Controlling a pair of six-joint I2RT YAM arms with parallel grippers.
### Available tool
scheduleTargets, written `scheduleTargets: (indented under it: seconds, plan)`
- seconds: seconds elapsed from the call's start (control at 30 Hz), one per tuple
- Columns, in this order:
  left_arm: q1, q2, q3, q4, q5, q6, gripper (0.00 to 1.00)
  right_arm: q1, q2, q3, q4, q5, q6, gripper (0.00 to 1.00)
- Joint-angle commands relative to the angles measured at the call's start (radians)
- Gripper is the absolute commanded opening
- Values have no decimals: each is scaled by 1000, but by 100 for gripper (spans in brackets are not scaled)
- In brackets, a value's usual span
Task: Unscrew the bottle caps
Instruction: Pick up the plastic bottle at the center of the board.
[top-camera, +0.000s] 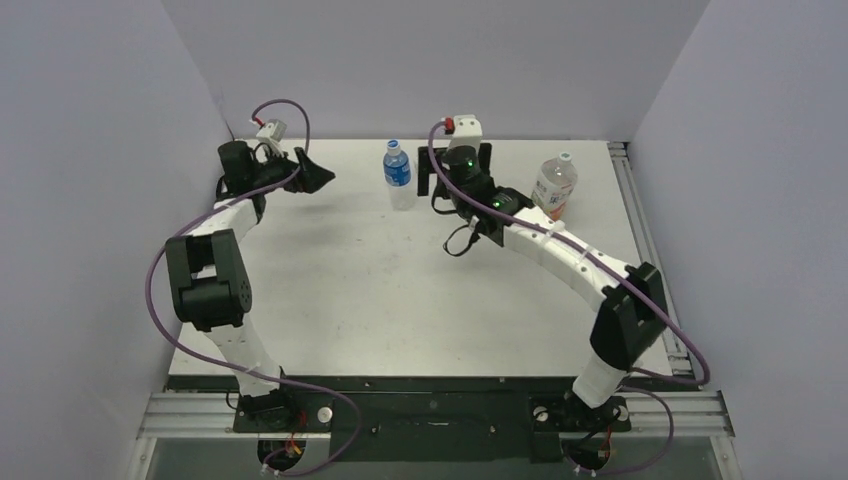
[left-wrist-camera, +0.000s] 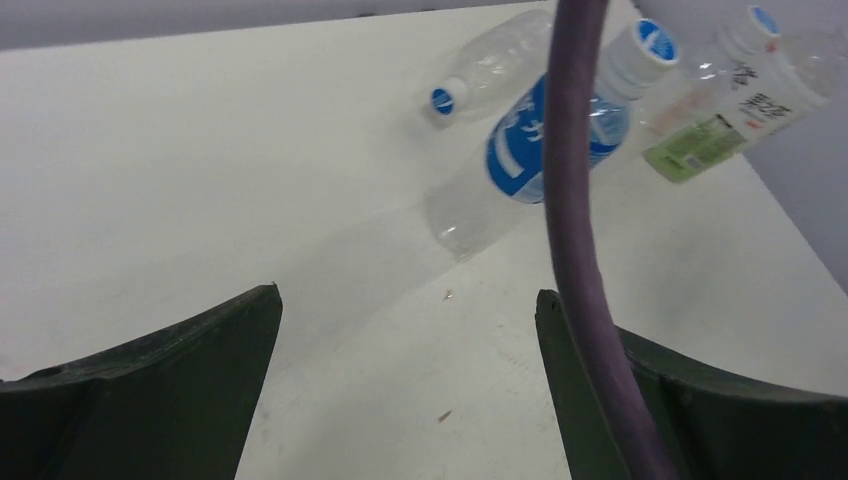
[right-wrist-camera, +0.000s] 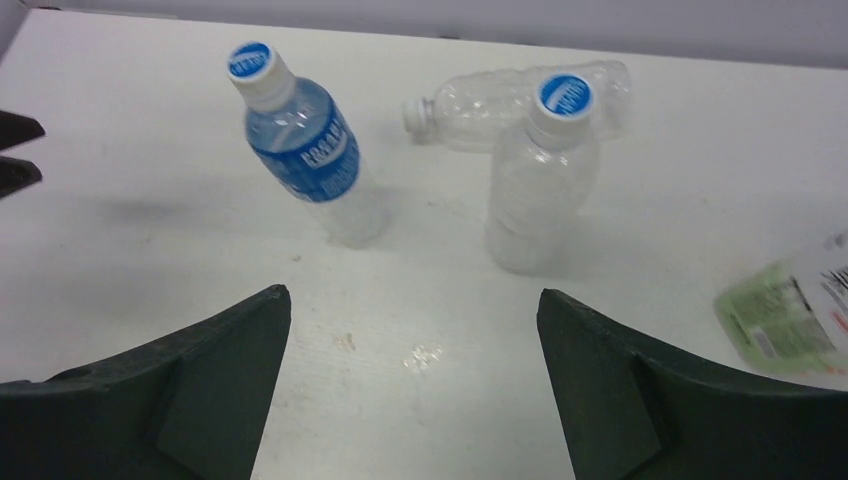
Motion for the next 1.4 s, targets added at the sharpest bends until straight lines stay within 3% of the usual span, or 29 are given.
scheduleTargets:
  seconds: [0.0, 0.2, 0.5, 1.0, 1.17, 1.37]
  plan:
    - [38, -127, 66, -446, -183, 193, 97, 10, 170, 253, -40, -131, -35, 89]
    - [35, -223, 22, -598, -295, 289, 97, 7, 354, 478, -71, -243, -68, 90]
    - [25, -316, -71, -640, -318, 360, 97, -43, 584, 722, -85, -338, -84, 88]
    - [23, -361, -83, -681, -281, 389, 96, -59, 713, 812, 52, -305, -118, 84]
    - [24, -359, -85, -679, -283, 389, 97, -56, 720, 789, 127, -317, -106, 78]
    - [24, -356, -94, -677, -286, 394, 97, -55, 739, 797, 156, -314, -98, 62]
